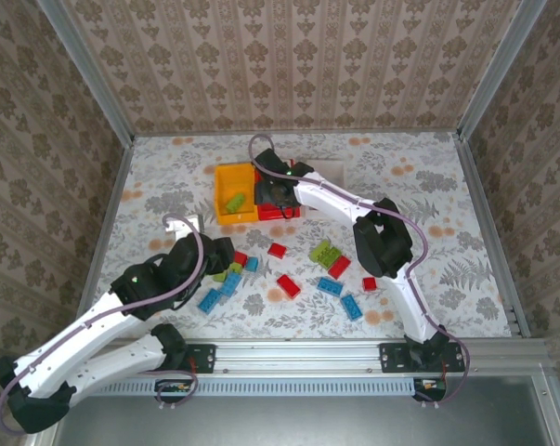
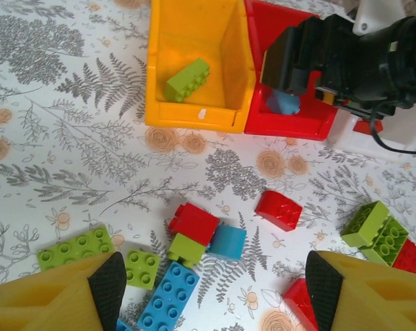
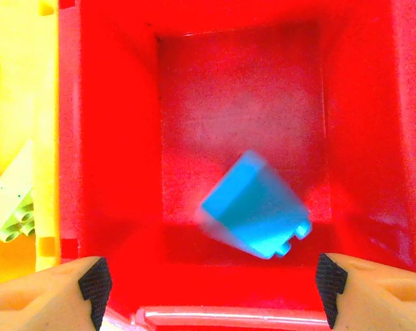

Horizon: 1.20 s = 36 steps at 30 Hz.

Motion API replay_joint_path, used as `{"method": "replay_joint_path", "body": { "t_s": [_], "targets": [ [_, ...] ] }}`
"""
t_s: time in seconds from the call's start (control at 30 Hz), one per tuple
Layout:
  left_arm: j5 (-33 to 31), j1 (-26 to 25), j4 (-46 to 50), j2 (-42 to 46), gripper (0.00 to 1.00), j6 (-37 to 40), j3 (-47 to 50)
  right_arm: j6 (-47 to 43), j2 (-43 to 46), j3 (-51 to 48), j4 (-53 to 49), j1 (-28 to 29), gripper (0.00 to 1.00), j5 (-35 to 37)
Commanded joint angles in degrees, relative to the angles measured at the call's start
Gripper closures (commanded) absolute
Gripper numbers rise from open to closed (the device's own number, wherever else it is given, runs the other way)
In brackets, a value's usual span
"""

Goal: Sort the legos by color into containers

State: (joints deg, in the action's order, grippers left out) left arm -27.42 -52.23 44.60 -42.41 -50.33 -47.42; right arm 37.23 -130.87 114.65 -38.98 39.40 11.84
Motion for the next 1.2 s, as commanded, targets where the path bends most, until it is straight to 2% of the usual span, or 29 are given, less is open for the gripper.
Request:
{"method": "replay_joint_path", "body": {
  "t_s": [0.0, 0.13, 0.27, 0.4, 0.5, 0.6, 0.8, 0.93, 1.17],
  "targets": [
    [1.44, 2.08, 4.45, -0.87, 0.28, -3.14, 0.73, -2.48, 3.58, 0.94, -1.60, 1.15, 0.17, 0.36],
    [4.04, 7.11, 9.86, -3.29, 0.27, -6.13, 1.06, -3.92, 10.01, -3.75, 1.12, 3.39, 0.19, 1.19],
    [9.45, 17.12, 13.98, -5.38, 0.24, -8.71, 4.13, -6.24, 20.66, -17.09, 10.93, 7.59, 0.19, -0.17],
    [17.67, 29.93, 9.01, -4.79, 0.22, -9.52, 9.99, -11.95, 29.92, -32.12, 23.68, 13.55, 0.17, -6.15],
    [23.24, 35.51, 3.79, -5.88, 0.21, -12.88, 13.20, -15.59, 33.95, -40.73, 30.39, 18.09, 0.13, -9.55],
    [25.80, 37.46, -0.16, -8.22, 0.20, -20.06, 15.03, -14.20, 35.68, -44.87, 31.25, 20.37, 0.14, -10.76],
    [25.81, 37.56, -5.62, -12.40, 0.21, -36.49, 15.08, -10.81, 38.81, -50.36, 33.34, 22.85, 0.14, -9.78],
    [25.50, 37.62, -1.08, -18.61, 0.22, -46.31, 11.13, -10.02, 40.01, -50.55, 33.20, 23.70, 0.14, -9.04],
    [28.92, 37.89, -5.27, -28.05, 0.22, -56.55, 8.98, -10.03, 41.86, -49.88, 32.38, 24.59, 0.14, -8.46]
  ]
}}
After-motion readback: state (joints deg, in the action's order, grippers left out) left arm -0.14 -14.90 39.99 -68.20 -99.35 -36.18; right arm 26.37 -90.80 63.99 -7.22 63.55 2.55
